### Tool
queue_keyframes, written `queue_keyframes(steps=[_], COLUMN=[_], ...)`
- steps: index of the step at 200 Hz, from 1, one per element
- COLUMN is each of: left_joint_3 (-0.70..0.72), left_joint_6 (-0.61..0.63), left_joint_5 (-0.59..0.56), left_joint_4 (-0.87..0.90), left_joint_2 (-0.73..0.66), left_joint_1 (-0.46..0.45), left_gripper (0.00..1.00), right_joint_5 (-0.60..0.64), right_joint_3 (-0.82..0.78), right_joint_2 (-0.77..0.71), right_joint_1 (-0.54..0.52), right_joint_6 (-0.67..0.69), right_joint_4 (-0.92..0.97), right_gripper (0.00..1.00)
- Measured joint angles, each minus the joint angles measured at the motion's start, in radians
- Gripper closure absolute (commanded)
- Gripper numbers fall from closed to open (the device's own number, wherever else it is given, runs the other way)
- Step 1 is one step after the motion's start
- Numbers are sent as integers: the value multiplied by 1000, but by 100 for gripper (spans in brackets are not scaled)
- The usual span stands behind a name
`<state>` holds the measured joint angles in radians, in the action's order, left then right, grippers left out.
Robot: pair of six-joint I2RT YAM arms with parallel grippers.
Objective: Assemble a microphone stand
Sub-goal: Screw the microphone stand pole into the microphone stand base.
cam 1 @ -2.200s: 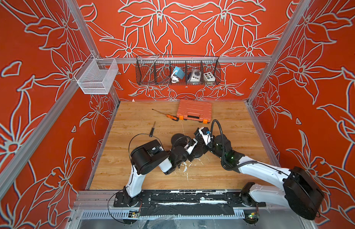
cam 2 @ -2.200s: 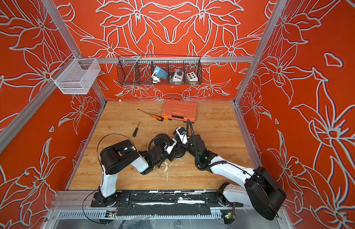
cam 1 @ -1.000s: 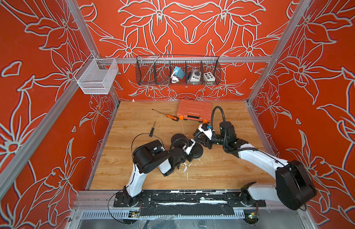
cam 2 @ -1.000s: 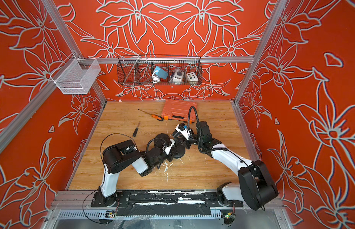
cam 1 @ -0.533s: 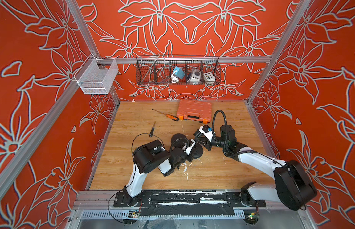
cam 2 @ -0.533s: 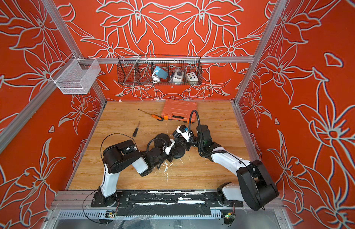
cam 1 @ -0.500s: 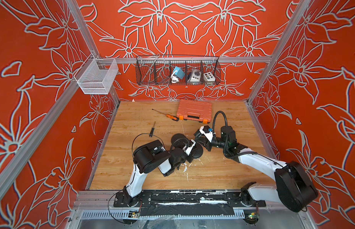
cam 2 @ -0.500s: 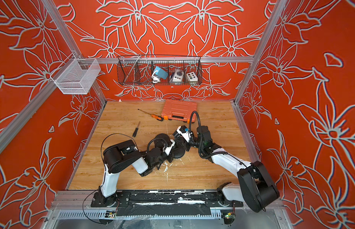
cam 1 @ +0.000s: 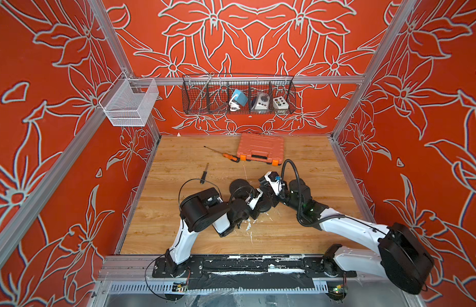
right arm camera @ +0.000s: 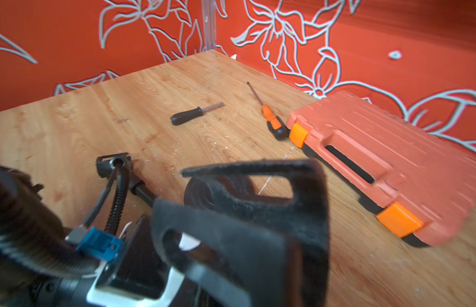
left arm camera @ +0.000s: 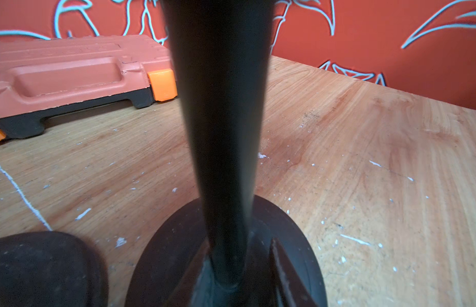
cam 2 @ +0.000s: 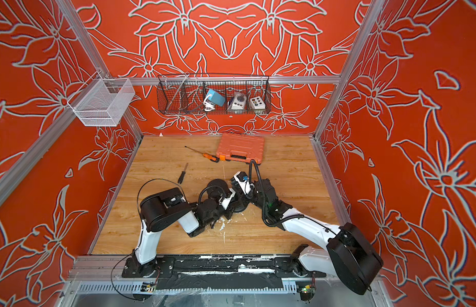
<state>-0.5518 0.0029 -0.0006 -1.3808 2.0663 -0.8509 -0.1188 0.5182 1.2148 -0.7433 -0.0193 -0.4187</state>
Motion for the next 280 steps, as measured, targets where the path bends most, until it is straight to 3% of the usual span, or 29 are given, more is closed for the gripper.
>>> queue_keyframes(steps=[31, 67, 113, 151, 199, 220, 234, 245, 261, 280], left_joint_3=[0, -8, -8, -6, -13, -13, -14, -13, -13, -13], left_joint_6=[1, 1, -3, -2, 14, 26, 29, 29, 26, 23], left_joint_5=[-4, -23, -18, -20, -31, -30, -27, -24, -22, -21], left_joint_4=[-1, 7, 8, 11, 19, 19, 16, 10, 3, -7], left_joint_2=[0, 0, 0, -3, -3, -2, 0, 3, 8, 13], left_joint_1=[0, 0, -3, -4, -2, -4, -7, -8, -8, -8], left_gripper=[70, 76, 67, 72, 87, 88, 88, 88, 88, 88], right_joint_5=[138, 183, 187, 182, 180, 170, 148, 115, 55, -43], right_joint_3=[13, 13, 12, 8, -8, -18, -26, -32, -46, -64], right_joint_2=[1, 0, 1, -3, -21, -34, -52, -69, -101, -129], right_joint_1=[-70, -86, -87, -87, -85, -81, -68, -46, 8, 74], right_joint_6=[-50, -83, -92, -92, -95, -91, -83, -67, -53, -23], right_joint_4=[26, 26, 21, 18, 13, 9, 11, 26, 58, 108], right_gripper=[100, 100, 100, 100, 100, 84, 63, 51, 42, 38])
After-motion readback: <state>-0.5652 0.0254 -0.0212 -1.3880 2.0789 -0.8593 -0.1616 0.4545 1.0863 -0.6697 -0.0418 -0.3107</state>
